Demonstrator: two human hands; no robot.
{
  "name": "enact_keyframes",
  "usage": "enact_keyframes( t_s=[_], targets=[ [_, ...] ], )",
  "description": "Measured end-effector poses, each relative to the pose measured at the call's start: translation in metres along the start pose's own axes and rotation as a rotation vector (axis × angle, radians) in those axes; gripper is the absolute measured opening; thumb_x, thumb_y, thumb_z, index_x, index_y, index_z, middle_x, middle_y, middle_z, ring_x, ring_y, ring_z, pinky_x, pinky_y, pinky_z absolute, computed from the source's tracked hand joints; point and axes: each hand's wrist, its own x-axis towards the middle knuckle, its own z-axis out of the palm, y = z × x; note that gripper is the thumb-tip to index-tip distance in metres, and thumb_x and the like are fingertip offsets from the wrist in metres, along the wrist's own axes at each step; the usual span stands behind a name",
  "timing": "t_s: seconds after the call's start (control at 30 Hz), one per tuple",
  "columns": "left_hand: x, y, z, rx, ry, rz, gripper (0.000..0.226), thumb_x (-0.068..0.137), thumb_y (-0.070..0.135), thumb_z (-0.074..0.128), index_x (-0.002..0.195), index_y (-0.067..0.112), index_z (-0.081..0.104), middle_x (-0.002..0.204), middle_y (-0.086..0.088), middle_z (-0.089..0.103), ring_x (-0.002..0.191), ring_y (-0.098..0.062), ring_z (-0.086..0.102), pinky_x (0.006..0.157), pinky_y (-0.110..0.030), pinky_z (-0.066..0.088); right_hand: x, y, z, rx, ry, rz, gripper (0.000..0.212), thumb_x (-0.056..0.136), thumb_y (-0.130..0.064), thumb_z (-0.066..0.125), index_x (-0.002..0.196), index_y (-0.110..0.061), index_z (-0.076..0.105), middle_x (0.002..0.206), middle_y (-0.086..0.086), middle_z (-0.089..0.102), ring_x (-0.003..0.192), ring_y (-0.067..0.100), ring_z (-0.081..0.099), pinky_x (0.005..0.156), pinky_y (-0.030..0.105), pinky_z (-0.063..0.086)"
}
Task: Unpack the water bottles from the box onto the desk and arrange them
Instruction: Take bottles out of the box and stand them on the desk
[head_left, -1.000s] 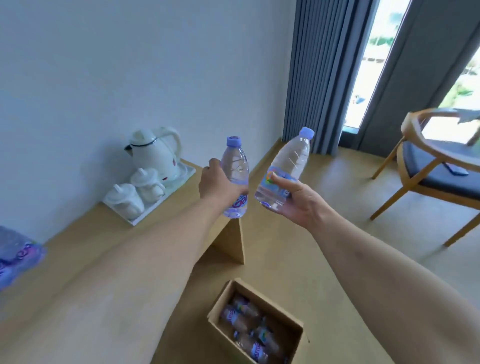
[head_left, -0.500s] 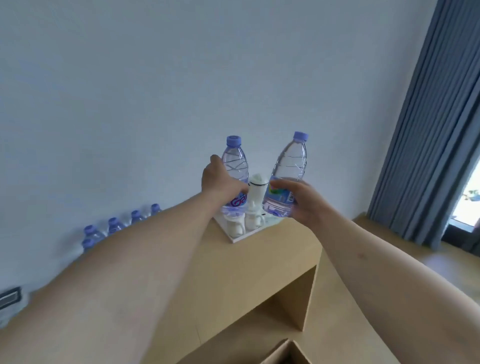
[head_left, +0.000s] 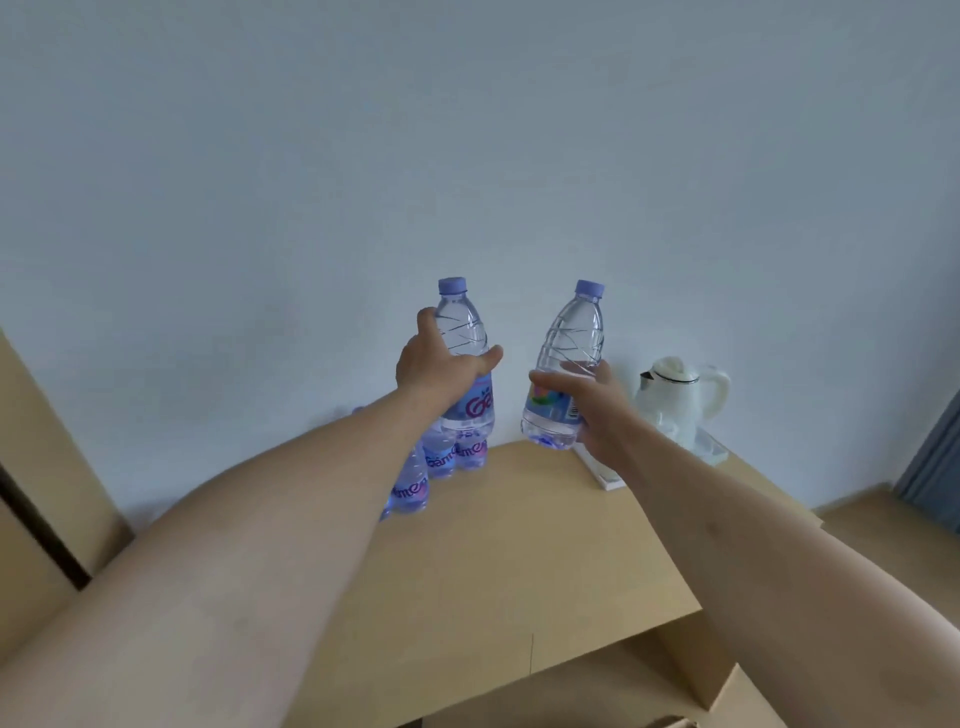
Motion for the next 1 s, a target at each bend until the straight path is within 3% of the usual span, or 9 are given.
enact_keyframes(
  t_s=[0.13,0.27,0.47,0.63,0.73,0.8,0.9,1.0],
  targets=[
    [0.003,-0.025,-0.003,-0.011,-0.028,-0.013,0.072,0.067,0.051,0.076,0.124,0.027,0.040,0.109,0.002,0.064,0.098,-0.024,0.061,0.087,-0.039,0.051,0.013,0.026,0.017,-0.011,0.014,0.027,0.049,0.069,-0.001,0.085,0.105,-0.013,0.054,0.095,0.008,0.066,0.082,0.025,0.072,0.065,0.039,0.060],
    [0.010,-0.048,0.002,0.015,-0.053,-0.033,0.073,0.056,0.050,0.084,0.114,0.033,0.043,0.104,0.008,0.062,0.093,-0.020,0.059,0.083,-0.033,0.050,0.033,0.045,0.021,-0.090,-0.004,0.065,0.052,0.067,-0.002,0.086,0.111,-0.006,0.059,0.097,0.013,0.069,0.082,0.028,0.071,0.069,0.041,0.061],
    [0.041,-0.074,0.028,0.070,-0.127,-0.032,0.070,0.050,0.043,0.087,0.107,0.035,0.046,0.097,0.010,0.062,0.086,-0.016,0.062,0.075,-0.031,0.053,0.080,0.071,0.012,-0.301,-0.029,0.138,0.054,0.055,-0.005,0.091,0.103,-0.012,0.067,0.092,0.006,0.076,0.075,0.016,0.074,0.050,0.020,0.053],
    [0.068,-0.093,0.063,0.151,-0.146,-0.041,0.073,0.048,0.032,0.091,0.107,0.030,0.048,0.089,0.015,0.055,0.084,-0.012,0.054,0.062,-0.018,0.039,0.131,0.098,0.003,-0.407,-0.056,0.198,0.064,0.048,0.001,0.092,0.103,-0.015,0.063,0.092,0.004,0.074,0.078,0.018,0.073,0.054,0.023,0.055],
    [0.084,-0.107,0.081,0.265,-0.169,-0.078,0.069,0.041,0.026,0.092,0.098,0.024,0.054,0.096,0.004,0.056,0.085,-0.015,0.055,0.060,-0.021,0.035,0.160,0.120,-0.003,-0.519,-0.077,0.245,0.066,0.043,-0.003,0.091,0.101,-0.015,0.062,0.096,0.006,0.072,0.086,0.022,0.071,0.063,0.030,0.057],
    [0.090,-0.121,0.093,0.277,-0.175,-0.131,0.067,0.039,0.026,0.091,0.094,0.023,0.053,0.096,0.003,0.059,0.083,-0.016,0.056,0.058,-0.021,0.036,0.176,0.136,-0.006,-0.578,-0.096,0.270,0.066,0.042,-0.005,0.089,0.100,-0.016,0.060,0.099,0.005,0.068,0.090,0.022,0.067,0.070,0.034,0.057],
    [0.098,-0.140,0.109,0.300,-0.175,-0.193,0.071,0.036,0.031,0.092,0.095,0.021,0.053,0.093,0.003,0.060,0.081,-0.017,0.058,0.062,-0.026,0.041,0.194,0.158,-0.008,-0.639,-0.124,0.301,0.062,0.043,-0.007,0.088,0.093,-0.023,0.056,0.098,-0.001,0.064,0.087,0.014,0.063,0.062,0.028,0.050],
    [0.103,-0.154,0.126,0.325,-0.188,-0.212,0.075,0.036,0.029,0.091,0.097,0.026,0.046,0.084,0.005,0.060,0.074,-0.017,0.059,0.056,-0.029,0.044,0.208,0.179,-0.008,-0.723,-0.136,0.308,0.060,0.042,-0.013,0.087,0.093,-0.023,0.058,0.094,-0.004,0.065,0.085,0.015,0.064,0.065,0.031,0.055]
  ],
)
